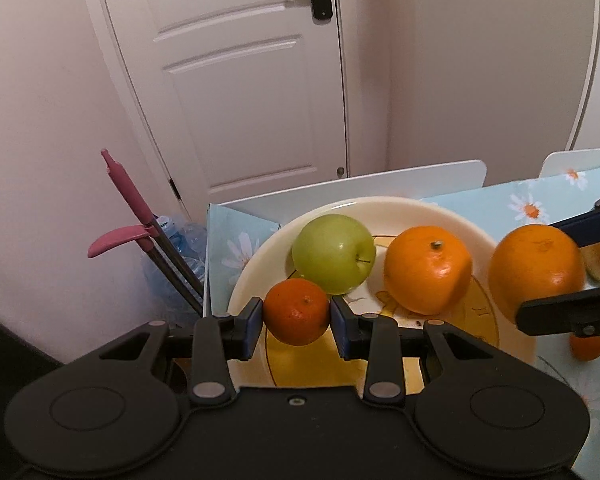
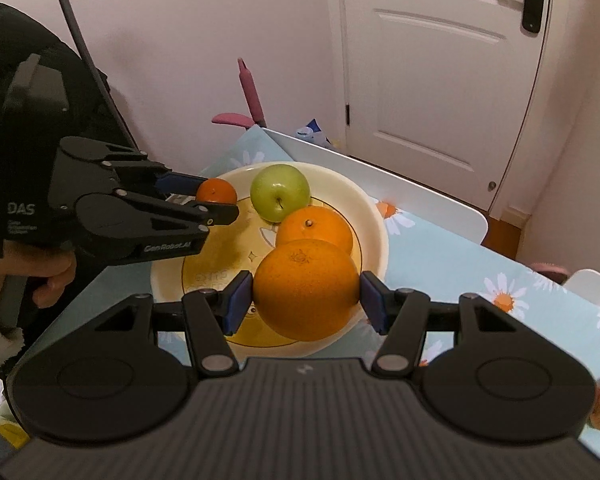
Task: Organize fruits
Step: 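Carry the tangerine and orange to the cream bowl and release both inside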
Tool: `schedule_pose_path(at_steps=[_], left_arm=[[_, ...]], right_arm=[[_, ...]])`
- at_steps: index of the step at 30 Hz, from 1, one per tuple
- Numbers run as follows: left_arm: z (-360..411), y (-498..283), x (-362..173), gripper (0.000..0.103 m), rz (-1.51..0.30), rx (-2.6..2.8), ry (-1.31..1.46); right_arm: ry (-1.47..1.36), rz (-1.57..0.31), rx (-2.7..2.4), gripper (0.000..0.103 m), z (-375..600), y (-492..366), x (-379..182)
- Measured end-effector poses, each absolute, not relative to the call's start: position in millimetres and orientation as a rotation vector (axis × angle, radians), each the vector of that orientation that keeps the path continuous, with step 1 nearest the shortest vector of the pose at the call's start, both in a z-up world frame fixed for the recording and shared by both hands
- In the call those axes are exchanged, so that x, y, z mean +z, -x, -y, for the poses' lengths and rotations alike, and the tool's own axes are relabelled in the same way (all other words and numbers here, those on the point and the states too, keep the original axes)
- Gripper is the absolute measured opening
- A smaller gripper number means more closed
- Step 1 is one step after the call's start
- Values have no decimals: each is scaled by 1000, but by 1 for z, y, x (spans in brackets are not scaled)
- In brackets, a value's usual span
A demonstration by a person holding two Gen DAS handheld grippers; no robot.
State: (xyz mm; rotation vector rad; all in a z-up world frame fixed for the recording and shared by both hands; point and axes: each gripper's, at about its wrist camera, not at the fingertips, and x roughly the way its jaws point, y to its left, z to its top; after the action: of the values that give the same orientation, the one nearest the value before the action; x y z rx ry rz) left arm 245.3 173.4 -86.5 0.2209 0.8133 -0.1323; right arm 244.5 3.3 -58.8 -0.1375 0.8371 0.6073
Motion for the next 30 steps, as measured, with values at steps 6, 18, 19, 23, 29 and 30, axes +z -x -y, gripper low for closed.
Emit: schedule_pose_path(at_steps=[6, 18, 19, 23, 29, 30], left_arm=[[-175, -248, -87, 72, -797, -140, -233], [-176, -224, -64, 96, -759, -93, -218], [-176, -221, -62, 96, -760, -87, -211], [-175, -211, -56, 96, -762, -66, -193], [-175, -202, -51, 96, -788, -33, -148], [-175, -201, -51, 96, -794, -28, -138]], right_arm=[[151, -859, 604, 73, -5, -245, -63], [203, -863, 658, 73, -8, -239, -57], [207, -862, 665, 73, -9, -239, -57], [225, -859, 693, 73, -12, -240, -57], [260, -875, 728, 73, -21, -242, -62], [264, -879, 733, 73, -23, -243, -63]])
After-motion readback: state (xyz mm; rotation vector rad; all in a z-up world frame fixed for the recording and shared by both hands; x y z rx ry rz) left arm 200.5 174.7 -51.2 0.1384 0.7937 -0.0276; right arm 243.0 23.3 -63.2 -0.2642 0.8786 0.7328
